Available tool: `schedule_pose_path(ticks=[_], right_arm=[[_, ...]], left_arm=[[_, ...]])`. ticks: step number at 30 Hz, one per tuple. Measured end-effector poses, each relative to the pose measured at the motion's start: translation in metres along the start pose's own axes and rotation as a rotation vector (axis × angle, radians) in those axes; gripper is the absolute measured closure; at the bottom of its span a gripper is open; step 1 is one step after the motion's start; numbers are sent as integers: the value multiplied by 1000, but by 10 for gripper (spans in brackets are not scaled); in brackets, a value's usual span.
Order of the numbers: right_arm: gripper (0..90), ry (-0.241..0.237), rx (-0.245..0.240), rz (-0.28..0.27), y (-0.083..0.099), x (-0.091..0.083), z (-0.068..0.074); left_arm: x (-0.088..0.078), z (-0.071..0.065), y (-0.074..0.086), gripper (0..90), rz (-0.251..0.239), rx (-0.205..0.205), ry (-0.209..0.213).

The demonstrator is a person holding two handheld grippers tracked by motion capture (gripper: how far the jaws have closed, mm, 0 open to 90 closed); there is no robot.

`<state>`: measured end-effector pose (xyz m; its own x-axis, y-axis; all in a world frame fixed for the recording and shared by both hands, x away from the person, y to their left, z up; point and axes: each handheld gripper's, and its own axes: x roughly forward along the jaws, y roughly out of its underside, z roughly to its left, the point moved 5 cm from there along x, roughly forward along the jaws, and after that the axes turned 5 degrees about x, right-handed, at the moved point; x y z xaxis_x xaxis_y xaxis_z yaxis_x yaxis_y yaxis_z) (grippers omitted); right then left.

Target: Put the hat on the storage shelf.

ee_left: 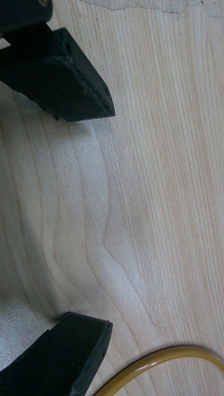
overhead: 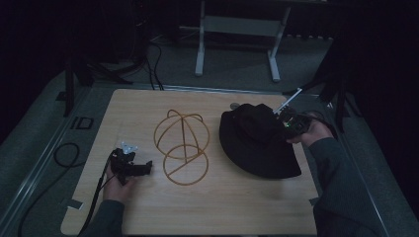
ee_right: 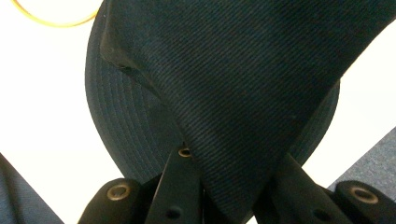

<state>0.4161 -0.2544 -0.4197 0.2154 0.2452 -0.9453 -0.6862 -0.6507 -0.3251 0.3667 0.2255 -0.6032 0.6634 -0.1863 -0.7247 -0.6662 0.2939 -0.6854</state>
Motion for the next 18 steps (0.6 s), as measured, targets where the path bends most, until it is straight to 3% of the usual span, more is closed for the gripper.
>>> schedule_pose_path(ticks=[13,18], right_arm=[[853,-14,-42,-38,-6,-23,5],[853,-20,-52,-79,-7,-37,5]], left_arm=[[0,0,0,16,0,0,0],[0,0,0,16,1,0,0]])
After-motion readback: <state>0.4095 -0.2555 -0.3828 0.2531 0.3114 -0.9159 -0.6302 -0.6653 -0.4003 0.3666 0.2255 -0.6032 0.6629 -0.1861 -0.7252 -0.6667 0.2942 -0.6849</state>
